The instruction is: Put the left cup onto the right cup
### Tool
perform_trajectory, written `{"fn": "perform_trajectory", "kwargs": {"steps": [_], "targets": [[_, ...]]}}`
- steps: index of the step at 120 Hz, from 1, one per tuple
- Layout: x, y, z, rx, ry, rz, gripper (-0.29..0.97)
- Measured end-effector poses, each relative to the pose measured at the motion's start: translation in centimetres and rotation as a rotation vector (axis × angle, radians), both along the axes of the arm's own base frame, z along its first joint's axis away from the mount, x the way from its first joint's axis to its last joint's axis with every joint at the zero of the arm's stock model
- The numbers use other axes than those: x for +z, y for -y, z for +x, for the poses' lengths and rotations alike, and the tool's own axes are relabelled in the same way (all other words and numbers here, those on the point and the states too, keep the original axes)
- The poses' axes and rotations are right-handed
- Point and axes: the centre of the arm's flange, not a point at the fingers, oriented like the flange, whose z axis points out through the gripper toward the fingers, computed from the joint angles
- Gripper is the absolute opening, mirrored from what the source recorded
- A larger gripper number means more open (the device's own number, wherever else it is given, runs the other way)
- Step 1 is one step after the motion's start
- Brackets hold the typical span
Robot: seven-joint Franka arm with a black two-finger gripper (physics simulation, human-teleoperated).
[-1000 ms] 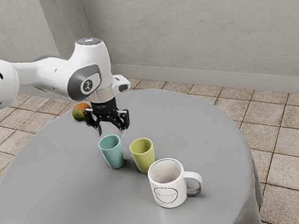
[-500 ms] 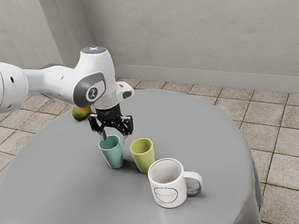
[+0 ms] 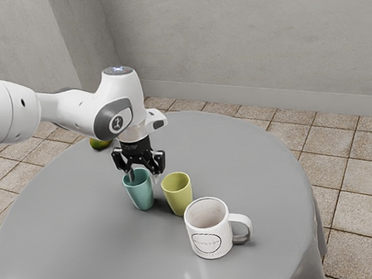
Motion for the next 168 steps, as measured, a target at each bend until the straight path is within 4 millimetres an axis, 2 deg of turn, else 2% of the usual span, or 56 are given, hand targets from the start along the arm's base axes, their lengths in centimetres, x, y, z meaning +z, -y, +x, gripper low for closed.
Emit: {"fn": "perform_trajectory", "kwargs": {"steps": [58,133,152,168], "targets": [[-2.1,-0.5,0.7,0.000,0.003,-0.003,0.31],[-2.9,-0.5,1.0,-0.007,0.015,-0.007,-0.03],[-3.0,-0.4,1.0,-0.009,0.017,-0.007,-0.07],[-2.4,-0.4,1.1,-0.010,0.027,-0.005,-0.09]]}}
